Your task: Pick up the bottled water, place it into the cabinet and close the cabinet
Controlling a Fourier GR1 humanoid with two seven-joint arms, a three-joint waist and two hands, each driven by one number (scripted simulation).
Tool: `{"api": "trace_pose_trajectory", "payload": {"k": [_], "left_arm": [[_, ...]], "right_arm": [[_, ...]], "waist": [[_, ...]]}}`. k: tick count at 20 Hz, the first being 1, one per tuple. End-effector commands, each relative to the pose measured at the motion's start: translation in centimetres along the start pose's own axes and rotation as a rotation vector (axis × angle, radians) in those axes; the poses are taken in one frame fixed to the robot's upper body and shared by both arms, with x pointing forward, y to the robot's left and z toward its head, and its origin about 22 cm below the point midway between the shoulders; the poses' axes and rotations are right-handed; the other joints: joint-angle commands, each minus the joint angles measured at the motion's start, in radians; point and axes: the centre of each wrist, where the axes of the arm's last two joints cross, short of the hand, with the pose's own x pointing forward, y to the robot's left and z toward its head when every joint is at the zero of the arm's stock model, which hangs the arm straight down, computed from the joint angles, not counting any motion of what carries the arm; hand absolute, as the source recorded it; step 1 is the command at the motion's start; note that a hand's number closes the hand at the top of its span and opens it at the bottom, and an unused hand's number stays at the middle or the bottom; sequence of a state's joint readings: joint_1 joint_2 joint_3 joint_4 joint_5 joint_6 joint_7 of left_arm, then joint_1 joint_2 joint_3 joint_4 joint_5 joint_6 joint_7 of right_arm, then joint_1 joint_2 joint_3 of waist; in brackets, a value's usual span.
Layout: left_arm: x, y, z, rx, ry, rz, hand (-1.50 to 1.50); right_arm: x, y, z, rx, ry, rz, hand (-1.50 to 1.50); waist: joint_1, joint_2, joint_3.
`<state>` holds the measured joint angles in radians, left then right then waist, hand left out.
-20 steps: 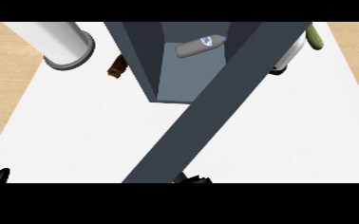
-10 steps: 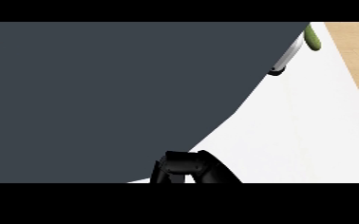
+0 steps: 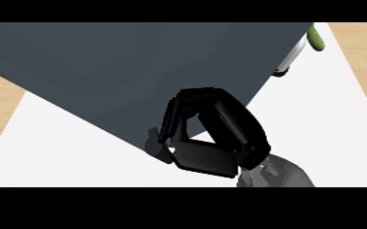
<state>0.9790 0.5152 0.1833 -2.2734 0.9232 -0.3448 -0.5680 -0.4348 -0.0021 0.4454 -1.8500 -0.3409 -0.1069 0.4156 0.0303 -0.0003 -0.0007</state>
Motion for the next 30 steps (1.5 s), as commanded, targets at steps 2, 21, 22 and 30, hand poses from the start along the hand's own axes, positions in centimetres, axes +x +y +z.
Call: {"api": "trace_pose_trajectory", "payload": {"k": [2, 21, 22, 30], "left_arm": [[1.6, 1.3, 0.8, -0.016, -0.008, 0.001, -1.5], [2.4, 2.1, 2.8, -0.015, 0.018, 0.011, -1.5], [3.1, 1.6, 1.3, -0.032, 0.006, 0.018, -1.5], [2.9, 1.1, 1.4, -0.032, 0.01, 0.026, -1.5]], "right_arm": [[-0.3, -4.4, -3.8, -0.048, -0.016, -0.039, 1.5], [1.2, -9.3, -9.7, 0.036, 0.054, -0.019, 1.5], [-0.4, -8.2, -10.2, 0.039, 0.066, -0.001, 1.5], [0.3, -8.0, -10.9, 0.127, 0.05, -0.056, 1.5]], "waist": [[0.01, 0.004, 0.001], [0.019, 0.004, 0.0], [0.016, 0.009, 0.001], [0.022, 0.01, 0.001]]}}
